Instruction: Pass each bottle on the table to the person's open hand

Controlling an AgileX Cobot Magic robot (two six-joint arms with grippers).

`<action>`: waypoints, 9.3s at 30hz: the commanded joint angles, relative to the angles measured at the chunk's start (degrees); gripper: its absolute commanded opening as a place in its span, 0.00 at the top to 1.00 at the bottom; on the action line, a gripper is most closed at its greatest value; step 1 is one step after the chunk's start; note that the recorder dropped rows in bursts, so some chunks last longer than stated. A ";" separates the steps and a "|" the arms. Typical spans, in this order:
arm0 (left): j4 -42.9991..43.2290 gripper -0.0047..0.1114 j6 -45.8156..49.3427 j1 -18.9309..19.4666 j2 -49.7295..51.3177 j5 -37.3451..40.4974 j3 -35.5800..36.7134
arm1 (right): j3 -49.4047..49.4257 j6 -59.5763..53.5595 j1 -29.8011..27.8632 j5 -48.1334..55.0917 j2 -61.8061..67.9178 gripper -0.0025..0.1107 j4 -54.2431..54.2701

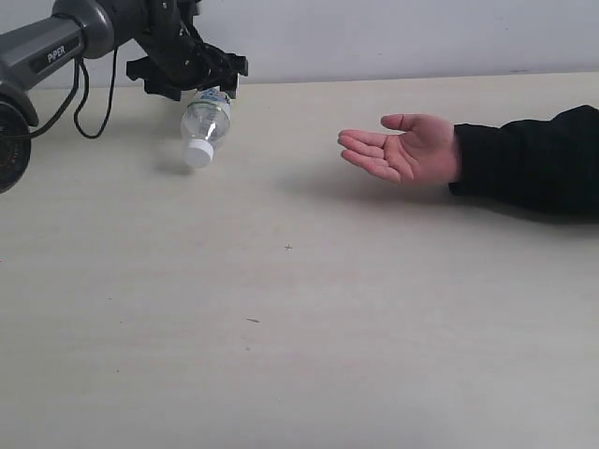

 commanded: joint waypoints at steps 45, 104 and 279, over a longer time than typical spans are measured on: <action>5.80 0.96 -9.81 -17.48 -44.61 2.83 42.63 | 0.26 0.12 -0.29 -0.29 -0.33 0.98 -0.06; 1.22 0.96 -52.71 -31.40 -24.03 -49.77 45.03 | 0.26 0.12 -0.29 -0.29 -0.33 0.98 -0.06; 12.07 0.96 -6.30 16.86 -145.00 -12.58 111.81 | 0.26 0.12 -0.29 -0.29 -0.33 0.98 -0.06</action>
